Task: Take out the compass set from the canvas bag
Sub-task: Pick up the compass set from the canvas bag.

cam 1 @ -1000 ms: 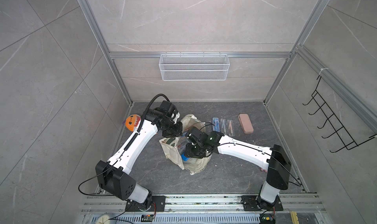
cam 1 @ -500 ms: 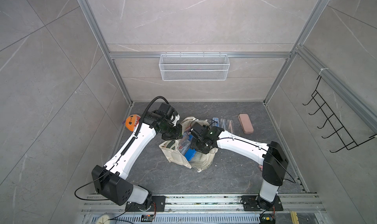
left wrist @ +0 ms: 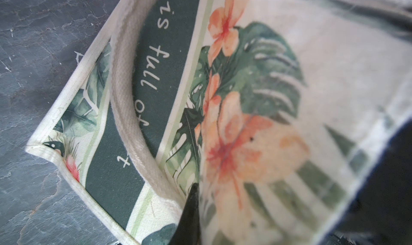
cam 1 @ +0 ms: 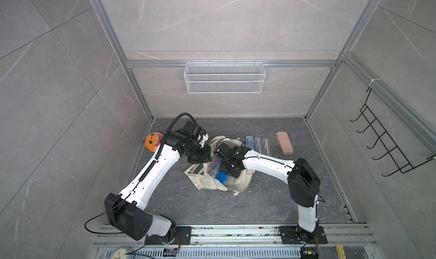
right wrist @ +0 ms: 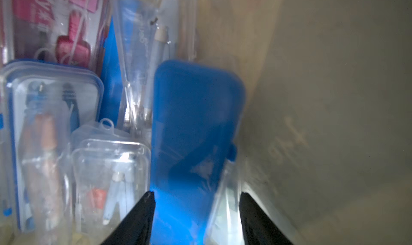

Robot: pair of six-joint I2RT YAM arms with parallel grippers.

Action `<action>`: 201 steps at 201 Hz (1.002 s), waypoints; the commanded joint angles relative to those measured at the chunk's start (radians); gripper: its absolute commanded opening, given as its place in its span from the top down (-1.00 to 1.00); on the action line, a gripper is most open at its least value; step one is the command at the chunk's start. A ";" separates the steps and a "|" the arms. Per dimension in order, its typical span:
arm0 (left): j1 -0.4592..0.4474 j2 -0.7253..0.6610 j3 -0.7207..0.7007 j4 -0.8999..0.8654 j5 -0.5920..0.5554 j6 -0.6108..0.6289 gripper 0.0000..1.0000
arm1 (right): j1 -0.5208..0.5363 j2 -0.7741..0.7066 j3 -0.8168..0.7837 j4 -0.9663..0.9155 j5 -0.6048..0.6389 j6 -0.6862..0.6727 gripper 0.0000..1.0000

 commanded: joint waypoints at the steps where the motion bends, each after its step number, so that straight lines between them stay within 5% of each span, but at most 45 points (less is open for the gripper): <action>1: 0.000 -0.038 -0.004 0.013 0.023 -0.008 1.00 | -0.010 0.038 -0.005 0.097 -0.053 -0.012 -0.20; 110: -0.001 -0.029 -0.015 0.013 0.000 -0.006 1.00 | -0.011 -0.037 -0.035 0.304 -0.106 -0.110 0.21; 166: 0.000 -0.018 -0.006 0.012 -0.004 -0.016 1.00 | -0.015 0.012 -0.001 0.233 -0.114 -0.119 0.23; 201: -0.001 -0.020 -0.006 0.011 -0.010 -0.022 1.00 | -0.025 0.025 -0.018 0.196 -0.117 -0.094 -0.10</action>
